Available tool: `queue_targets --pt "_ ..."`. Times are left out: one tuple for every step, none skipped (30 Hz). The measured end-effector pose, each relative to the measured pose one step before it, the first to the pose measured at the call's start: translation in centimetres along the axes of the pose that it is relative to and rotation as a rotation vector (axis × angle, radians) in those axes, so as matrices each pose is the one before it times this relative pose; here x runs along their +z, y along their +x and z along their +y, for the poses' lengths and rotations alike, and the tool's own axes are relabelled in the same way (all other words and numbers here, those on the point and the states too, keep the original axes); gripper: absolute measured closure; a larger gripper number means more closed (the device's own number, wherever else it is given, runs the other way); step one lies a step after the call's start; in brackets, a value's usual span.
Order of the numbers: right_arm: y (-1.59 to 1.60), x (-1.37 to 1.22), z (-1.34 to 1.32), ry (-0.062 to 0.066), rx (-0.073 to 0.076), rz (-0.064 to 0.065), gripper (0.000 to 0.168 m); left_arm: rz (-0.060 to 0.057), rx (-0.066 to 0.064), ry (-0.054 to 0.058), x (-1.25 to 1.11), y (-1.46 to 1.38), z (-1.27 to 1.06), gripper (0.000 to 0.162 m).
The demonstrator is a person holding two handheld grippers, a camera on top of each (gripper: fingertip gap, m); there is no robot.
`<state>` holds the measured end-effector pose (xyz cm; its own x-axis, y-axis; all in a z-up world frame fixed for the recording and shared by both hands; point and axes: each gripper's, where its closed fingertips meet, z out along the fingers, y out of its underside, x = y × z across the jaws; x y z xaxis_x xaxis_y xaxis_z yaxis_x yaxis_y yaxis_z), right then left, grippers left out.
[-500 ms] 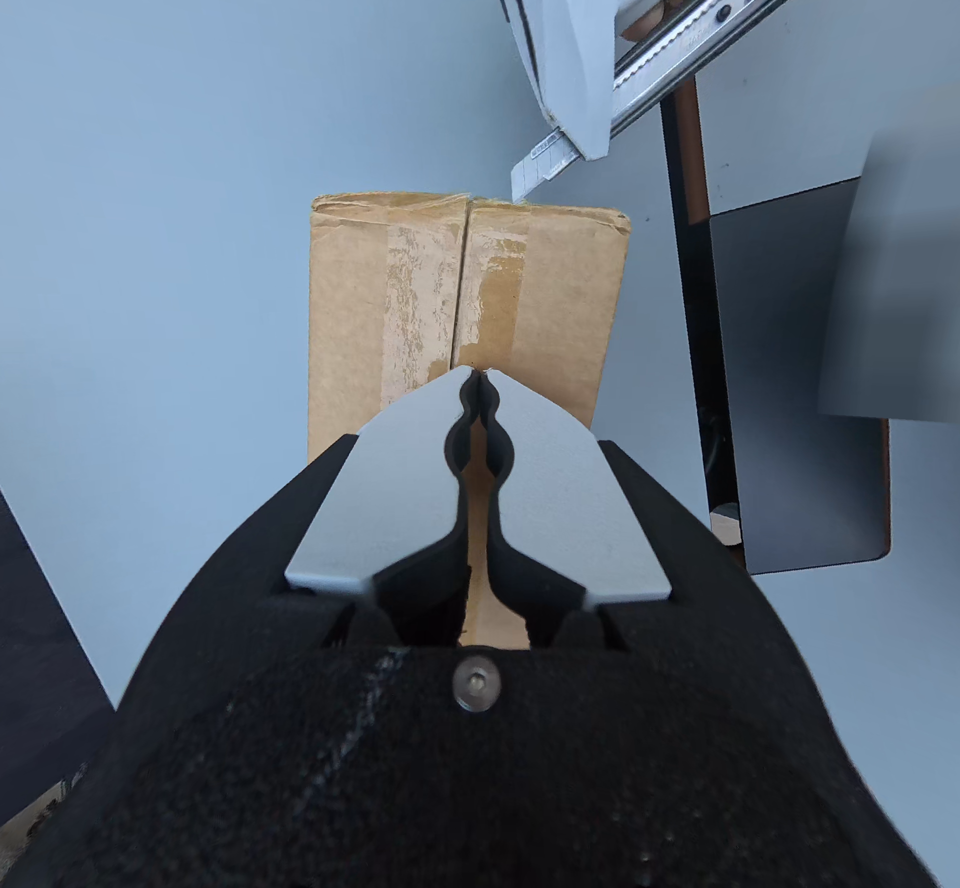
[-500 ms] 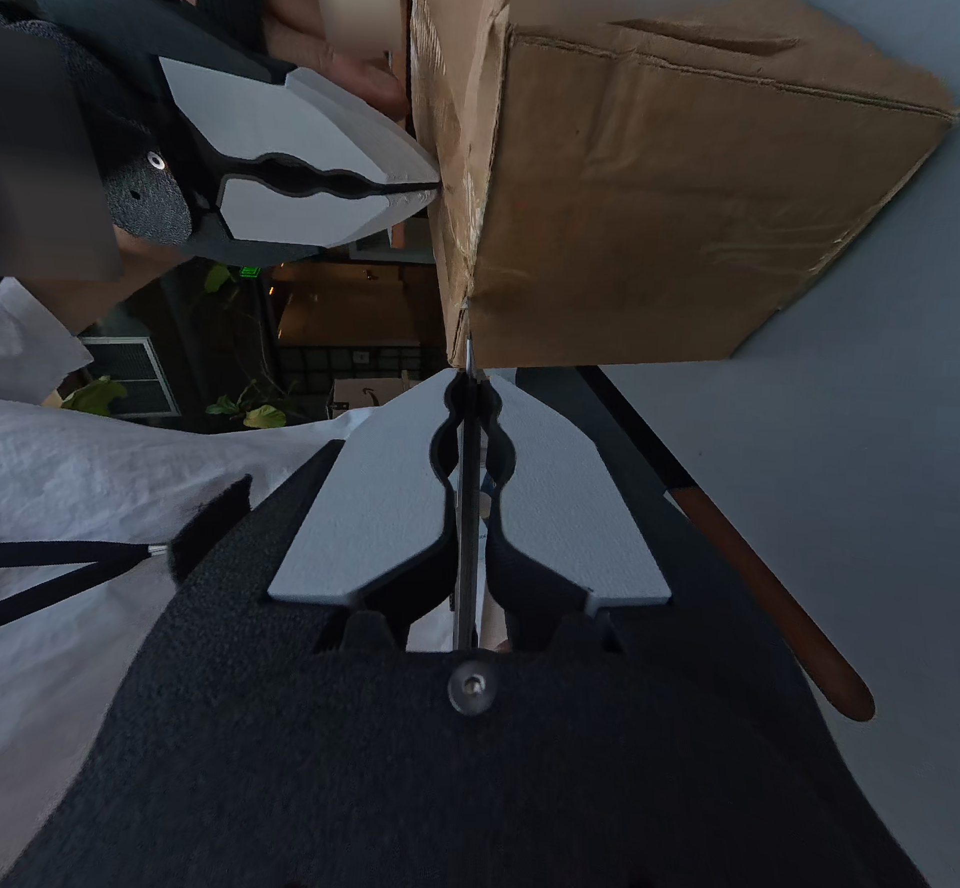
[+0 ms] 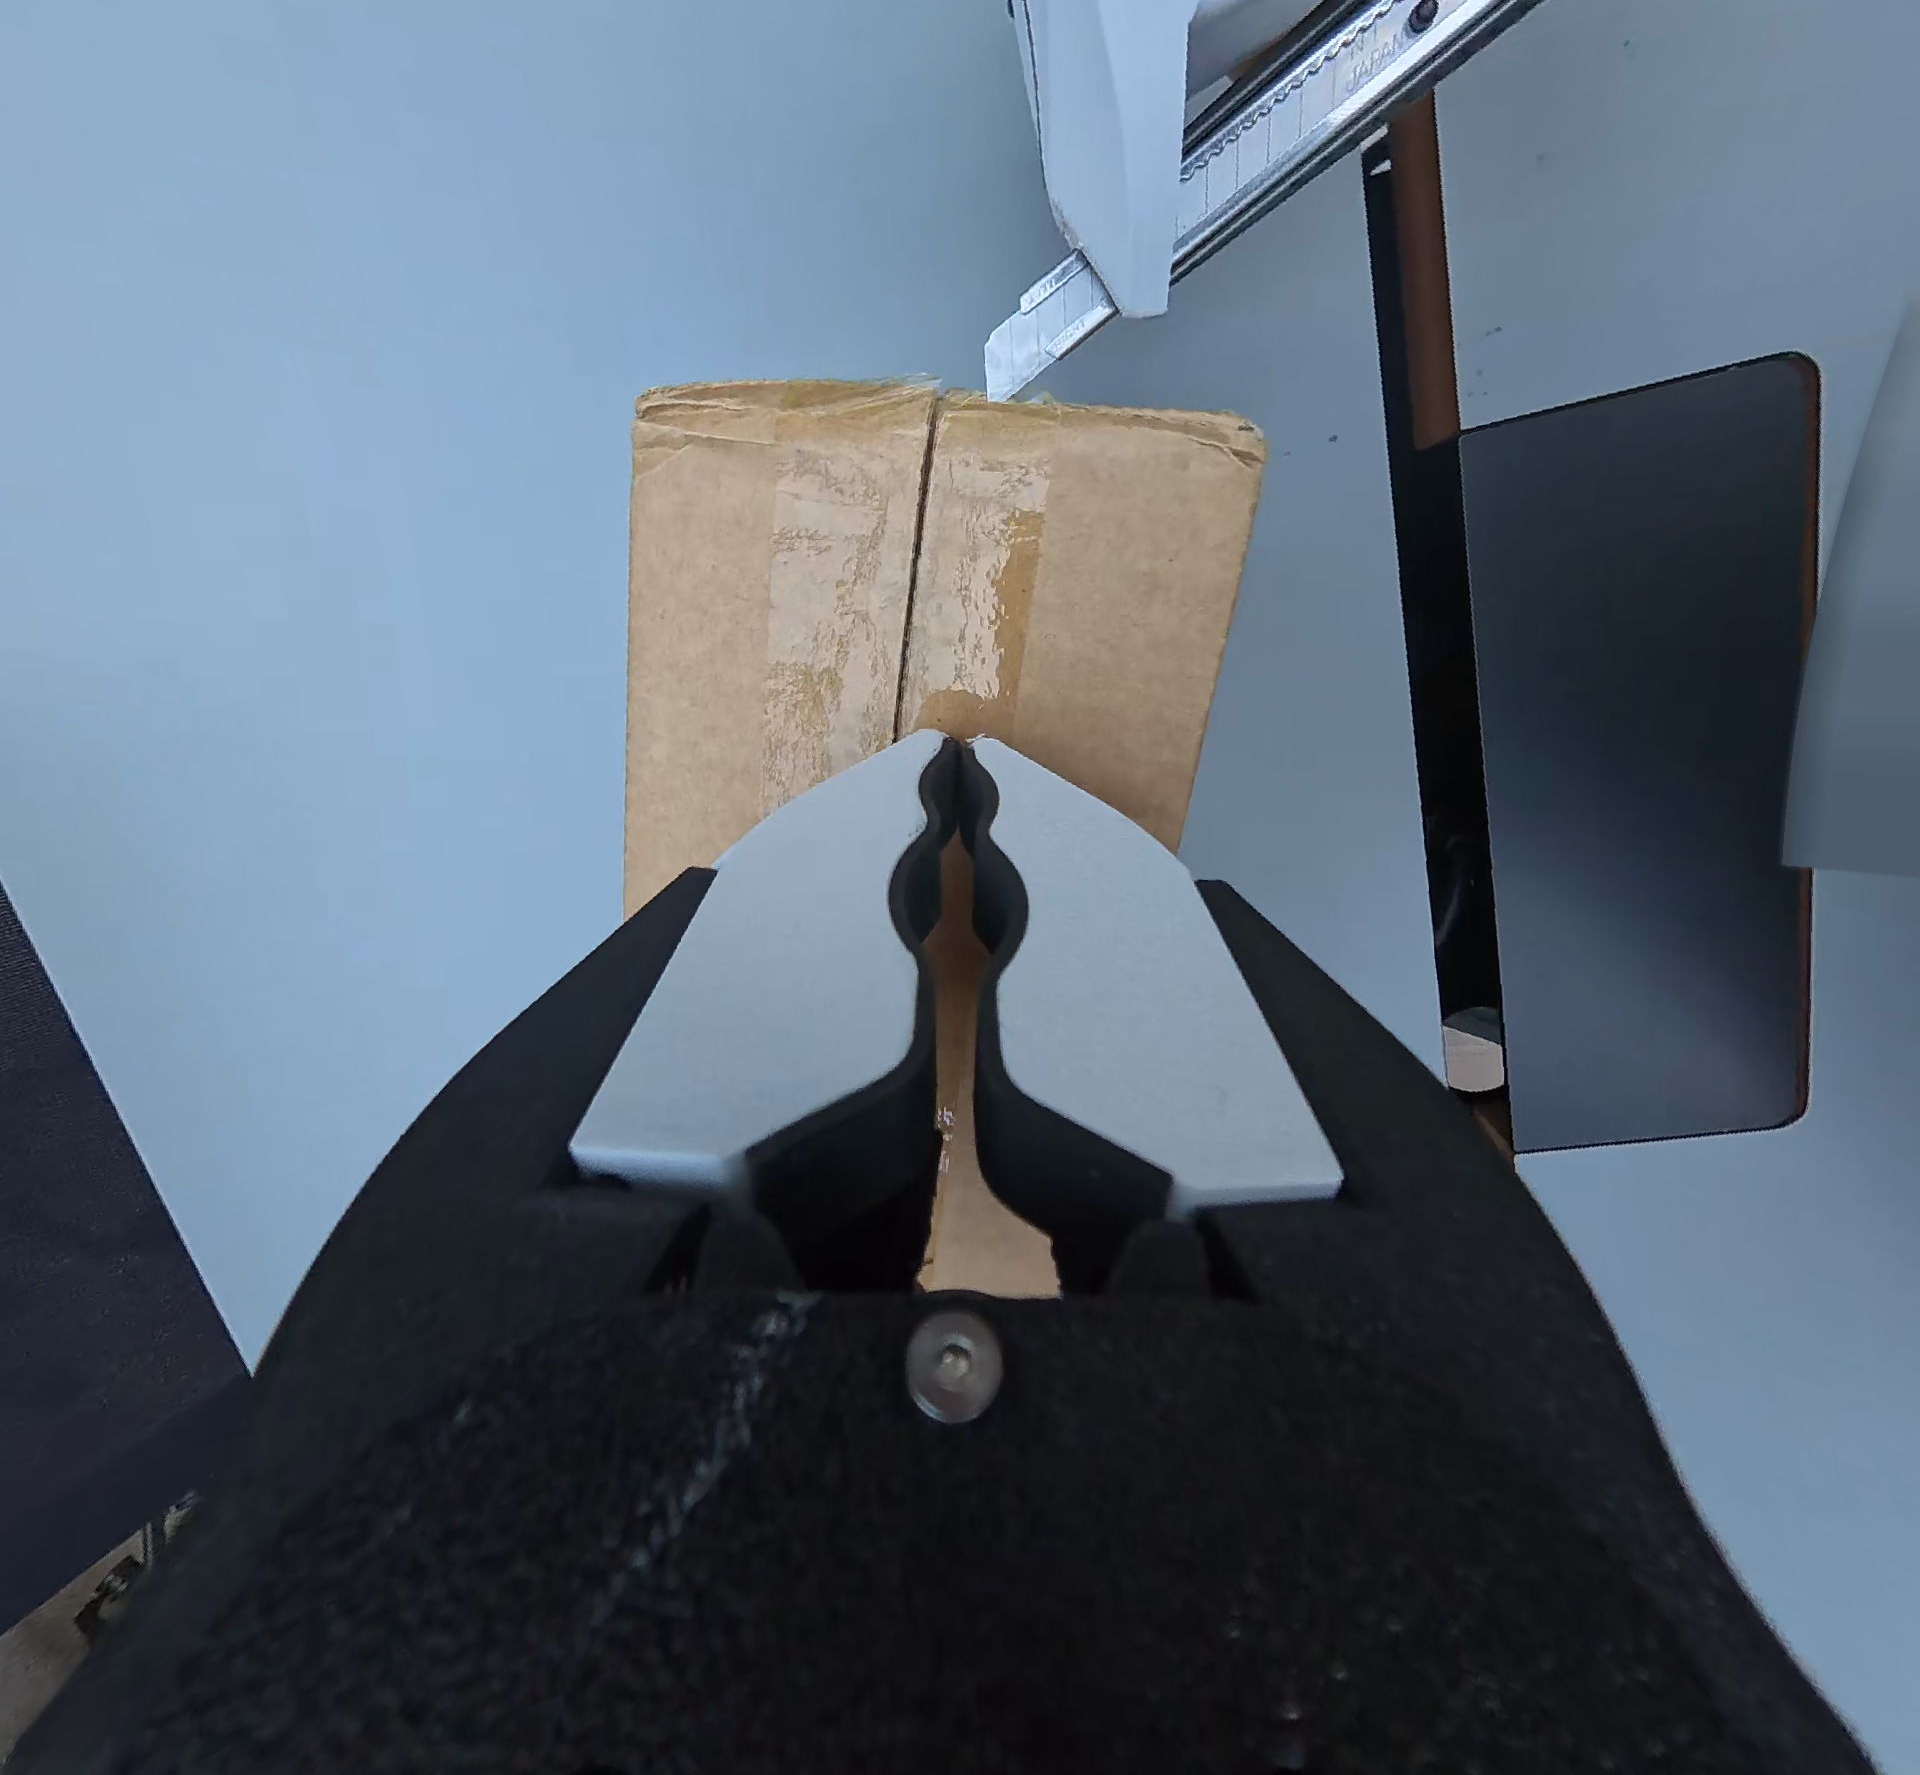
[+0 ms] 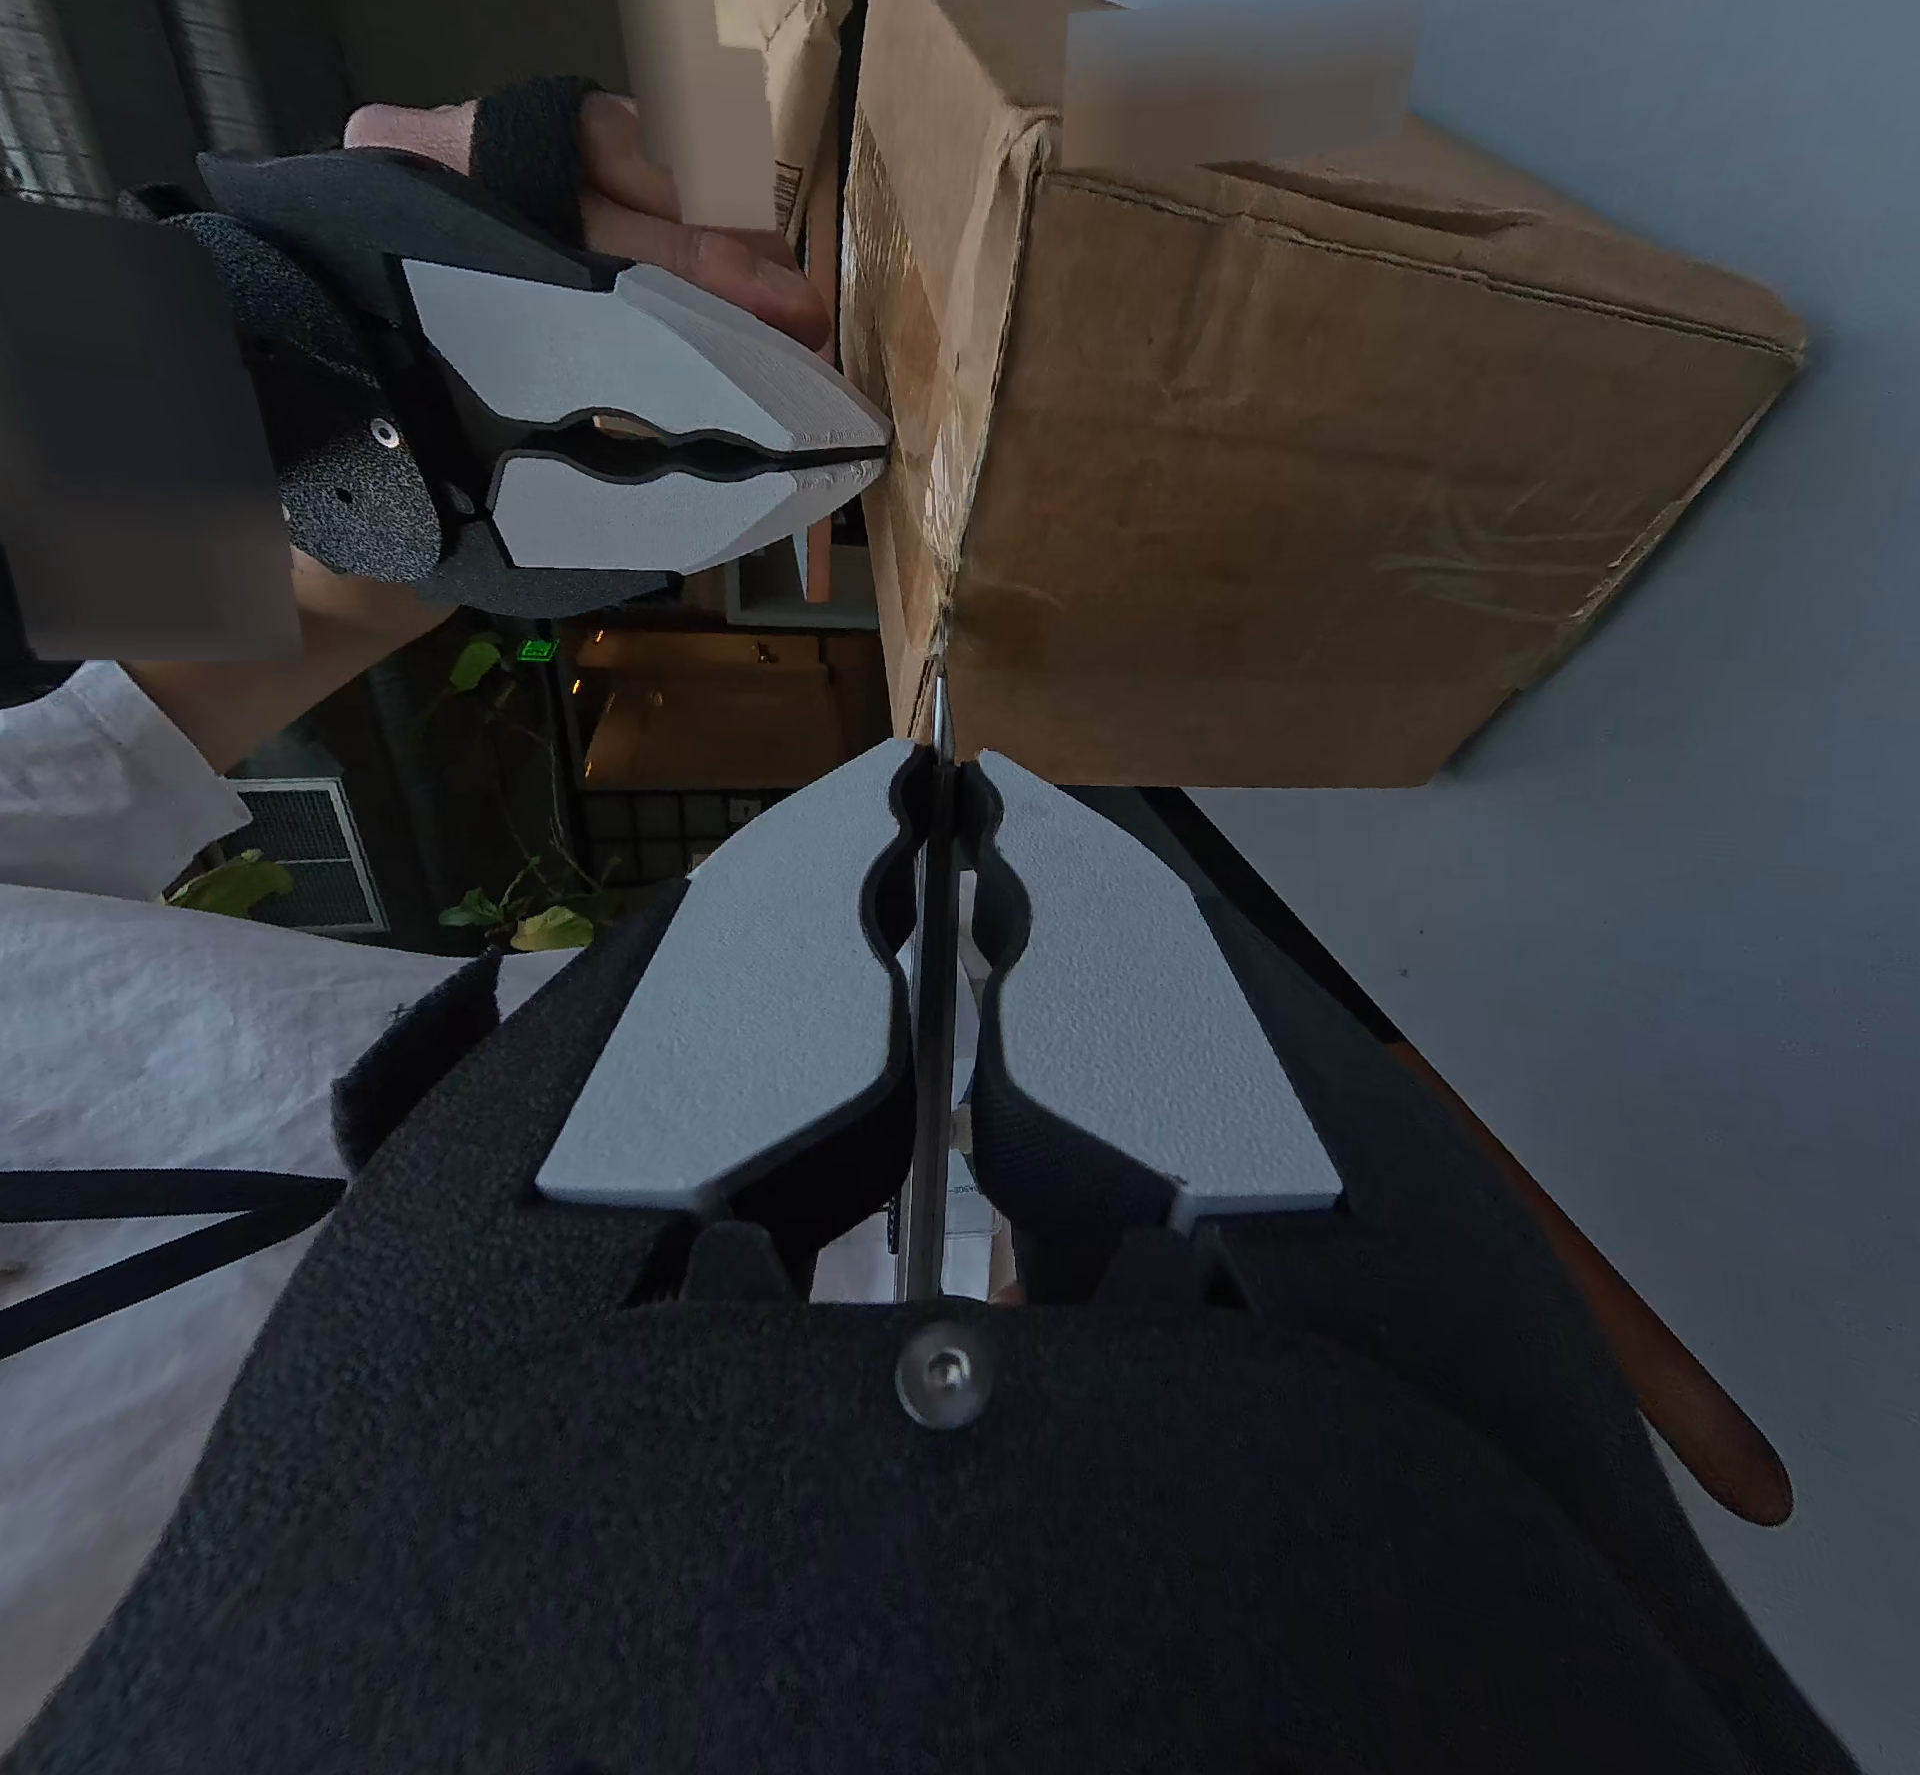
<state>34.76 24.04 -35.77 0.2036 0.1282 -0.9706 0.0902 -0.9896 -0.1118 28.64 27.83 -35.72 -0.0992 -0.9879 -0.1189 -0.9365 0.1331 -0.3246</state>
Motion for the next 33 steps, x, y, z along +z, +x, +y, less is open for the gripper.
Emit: queue_targets --pt "-0.009 -0.024 -0.053 0.0036 0.0011 -0.0010 0.163 -0.0007 -0.0001 -0.0020 -0.006 -0.031 0.010 0.162" --pt "-0.011 -0.011 -0.027 0.0033 0.0022 -0.0017 0.163 -0.0006 -0.0001 -0.0002 -0.012 -0.027 0.011 0.162" --pt "-0.007 -0.002 -0.023 0.0033 0.0034 -0.0037 0.163 0.0007 0.0022 0.0001 -0.022 -0.003 0.033 0.162" --pt "-0.014 -0.014 -0.029 0.0040 0.0048 -0.0053 0.163 0.0022 -0.0014 0.0000 -0.015 -0.009 0.032 0.162" --pt "0.039 -0.021 -0.031 0.0046 0.0054 -0.0041 0.163 0.0010 -0.0025 0.0008 -0.010 -0.017 0.021 0.162" --pt "0.038 0.012 -0.064 0.0053 0.0065 -0.0033 0.163 -0.0011 -0.0006 0.0004 -0.003 -0.027 0.017 0.162" --pt "0.054 0.030 -0.098 0.0067 0.0027 -0.0002 0.163 0.0020 -0.0007 -0.0021 -0.003 -0.007 0.036 0.162" --pt "0.004 0.037 -0.124 0.0066 0.0006 -0.0005 0.163 0.0088 -0.0043 -0.0001 -0.012 0.083 -0.008 0.162" --pt "-0.024 0.047 -0.119 0.0047 0.0031 -0.0027 0.163 0.0214 -0.0096 0.0045 -0.012 0.284 -0.047 0.162" --pt "-0.009 0.033 -0.083 0.0027 0.0031 -0.0015 0.163 0.0112 -0.0154 0.0065 -0.004 0.206 -0.056 0.162" --pt "0.026 0.021 -0.114 0.0046 0.0041 -0.0003 0.163 -0.0068 0.0003 0.0056 0.021 0.029 0.016 0.162" --pt "-0.023 0.011 -0.098 0.0048 0.0051 -0.0027 0.163 -0.0109 0.0106 0.0050 0.020 -0.008 0.017 0.162" --pt "-0.005 -0.018 -0.070 0.0044 0.0046 -0.0034 0.163 -0.0079 0.0013 -0.0015 0.020 0.020 0.018 0.162" --pt "0.039 -0.035 -0.078 0.0058 0.0046 -0.0011 0.163 -0.0077 0.0053 -0.0046 0.017 0.032 0.020 0.162" --pt "0.046 -0.033 -0.306 0.0203 0.0080 -0.0003 0.165 -0.0010 0.0199 -0.0042 0.014 0.093 0.002 0.162" --pt "-0.059 -0.064 -0.566 0.0290 0.0143 -0.0093 0.164 0.0237 0.0065 -0.0069 0.059 0.450 0.013 0.162" --pt "0.057 -0.033 -0.514 0.0147 0.0019 -0.0010 0.165 0.0170 -0.0013 -0.0070 0.029 0.406 0.022 0.162" --pt "0.143 0.139 -0.051 -0.0199 -0.0215 0.0145 0.165 -0.0103 0.0206 -0.0014 -0.022 0.059 0.063 0.162" --pt "-0.012 0.167 0.161 -0.0326 -0.0243 0.0171 0.164 -0.0179 0.0188 0.0044 -0.015 -0.028 0.034 0.162" --pt "-0.038 0.021 0.100 -0.0290 -0.0202 0.0190 0.165 -0.0086 0.0041 0.0030 0.001 0.070 0.006 0.162" --pt "0.012 -0.083 0.125 -0.0267 -0.0176 0.0191 0.165 -0.0041 -0.0042 0.0016 0.001 0.073 0.003 0.162" --pt "-0.015 -0.051 0.305 -0.0298 -0.0094 0.0105 0.165 -0.0117 -0.0135 0.0028 0.013 -0.100 0.000 0.162" --pt "-0.055 0.017 0.432 -0.0280 -0.0020 0.0023 0.165 -0.0165 -0.0128 0.0044 0.027 -0.199 -0.016 0.162" --pt "-0.071 0.076 0.457 -0.0218 0.0013 -0.0022 0.164 -0.0090 -0.0059 0.0029 0.009 -0.134 -0.012 0.162" --pt "-0.102 0.095 0.388 -0.0093 0.0053 -0.0064 0.163 0.0051 -0.0093 0.0007 0.016 0.024 0.006 0.162" --pt "-0.079 0.079 0.298 0.0014 0.0114 -0.0118 0.163 0.0067 -0.0130 0.0015 0.018 0.072 0.004 0.162" --pt "-0.063 0.071 0.323 -0.0004 0.0106 -0.0136 0.164 -0.0037 -0.0019 0.0040 0.013 0.011 0.003 0.162" --pt "-0.069 0.192 0.663 -0.0228 0.0025 -0.0109 0.163 -0.0197 0.0092 0.0034 0.007 -0.190 -0.031 0.162" --pt "-0.186 0.413 0.914 -0.0342 0.0016 -0.0126 0.164 -0.0178 0.0145 -0.0027 0.022 -0.250 0.020 0.162" --pt "-0.167 0.419 0.610 -0.0114 0.0067 -0.0071 0.164 0.0015 -0.0001 -0.0051 0.035 -0.043 -0.007 0.162" --pt "0.060 0.093 0.150 0.0099 0.0006 0.0081 0.164 0.0096 -0.0114 -0.0049 -0.046 0.088 -0.027 0.162" --pt "0.112 -0.235 -0.195 0.0243 -0.0053 0.0106 0.165 -0.0100 0.0057 0.0002 -0.099 -0.156 -0.032 0.162" --pt "0.007 -0.459 -0.482 0.0420 -0.0031 0.0028 0.164 -0.0171 0.0142 -0.0002 -0.184 -0.391 0.056 0.162"
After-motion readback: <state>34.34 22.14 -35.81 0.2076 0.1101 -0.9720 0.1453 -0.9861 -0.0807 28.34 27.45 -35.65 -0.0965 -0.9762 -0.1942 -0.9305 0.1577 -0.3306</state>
